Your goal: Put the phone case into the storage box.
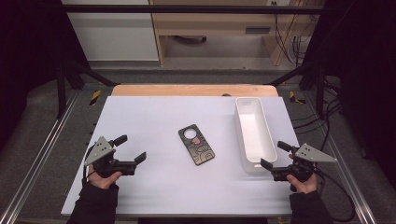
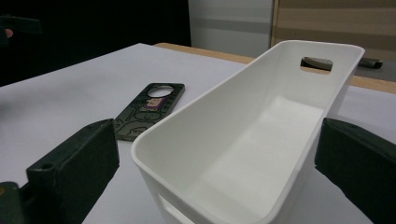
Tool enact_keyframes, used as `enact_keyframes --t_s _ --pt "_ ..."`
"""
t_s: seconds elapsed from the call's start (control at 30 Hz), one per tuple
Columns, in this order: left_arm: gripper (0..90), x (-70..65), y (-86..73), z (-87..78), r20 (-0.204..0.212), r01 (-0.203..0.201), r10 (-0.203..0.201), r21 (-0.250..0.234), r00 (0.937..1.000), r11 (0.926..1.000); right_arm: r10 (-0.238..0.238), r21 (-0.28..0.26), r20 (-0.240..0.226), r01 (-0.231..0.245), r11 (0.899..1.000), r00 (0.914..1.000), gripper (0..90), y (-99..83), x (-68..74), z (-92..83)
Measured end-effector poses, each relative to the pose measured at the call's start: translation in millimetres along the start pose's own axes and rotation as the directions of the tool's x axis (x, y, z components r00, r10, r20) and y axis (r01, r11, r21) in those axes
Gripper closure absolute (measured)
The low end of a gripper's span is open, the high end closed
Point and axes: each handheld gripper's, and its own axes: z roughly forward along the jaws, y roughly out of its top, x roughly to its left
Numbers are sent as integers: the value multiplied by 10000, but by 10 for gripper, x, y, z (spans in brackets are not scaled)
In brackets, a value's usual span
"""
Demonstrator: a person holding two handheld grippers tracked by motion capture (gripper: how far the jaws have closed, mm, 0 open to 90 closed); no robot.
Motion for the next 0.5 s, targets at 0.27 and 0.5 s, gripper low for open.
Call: enact_keyframes --t_s 0.27,0.5 --pt "12 -85 54 97 55 -49 49 99 10000 9999 -55 -7 39 55 10000 10000 3 7 4 -6" --pt "16 -164 110 176 42 -115 115 188 9999 9998 -61 -12 50 61 10000 10000 3 8 3 -11"
